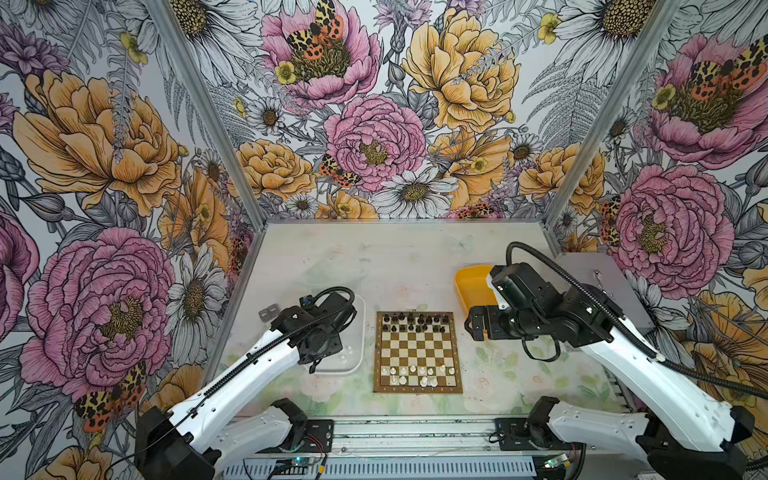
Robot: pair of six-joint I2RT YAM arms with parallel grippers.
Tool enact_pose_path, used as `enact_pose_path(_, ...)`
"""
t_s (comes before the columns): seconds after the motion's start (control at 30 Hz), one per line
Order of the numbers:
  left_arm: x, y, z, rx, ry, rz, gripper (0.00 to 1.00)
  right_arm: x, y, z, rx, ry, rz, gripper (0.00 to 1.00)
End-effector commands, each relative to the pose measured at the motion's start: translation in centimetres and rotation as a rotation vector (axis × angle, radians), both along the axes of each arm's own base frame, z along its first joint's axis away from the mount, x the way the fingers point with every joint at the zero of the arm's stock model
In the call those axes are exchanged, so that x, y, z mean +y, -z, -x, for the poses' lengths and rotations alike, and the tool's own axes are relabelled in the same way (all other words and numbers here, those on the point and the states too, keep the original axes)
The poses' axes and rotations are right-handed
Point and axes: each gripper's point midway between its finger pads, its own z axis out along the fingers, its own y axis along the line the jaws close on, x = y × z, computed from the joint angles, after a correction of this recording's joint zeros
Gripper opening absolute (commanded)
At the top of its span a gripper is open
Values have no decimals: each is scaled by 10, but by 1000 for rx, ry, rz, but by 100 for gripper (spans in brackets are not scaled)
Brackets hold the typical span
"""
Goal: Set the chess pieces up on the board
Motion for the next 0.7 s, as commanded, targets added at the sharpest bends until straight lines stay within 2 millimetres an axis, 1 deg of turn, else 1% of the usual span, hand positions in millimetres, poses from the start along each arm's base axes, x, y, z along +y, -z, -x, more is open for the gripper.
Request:
enact_pose_path(0.0, 1, 1, -5, 23, -1, 18, 47, 16, -13, -12, -53, -28, -49, 100)
enact_pose_path(0.07, 4, 6, -7, 47, -20, 10, 43, 19, -12, -14, -54, -34, -47, 100)
enact_pose_path(0.23, -1, 16, -12, 74, -14, 14, 42, 20, -10, -19, -66, -30, -38, 100)
enact_pose_path(0.4, -9, 29, -18, 94, -15, 26, 41, 20, -8, -18, -67, -31, -41, 100)
enact_pose_path(0.57, -9, 42, -25, 96, -44, 52, 41, 19, -7, -16, -64, -32, -47, 100)
enact_pose_path(0.6, -14, 46, -23, 111, -41, 81, 41, 19, -8, -16, -66, -31, -49, 100)
enact_pose_path(0.67, -13, 51, -23, 118, -47, 79, 41, 18, -8, -14, -67, -30, -52, 100)
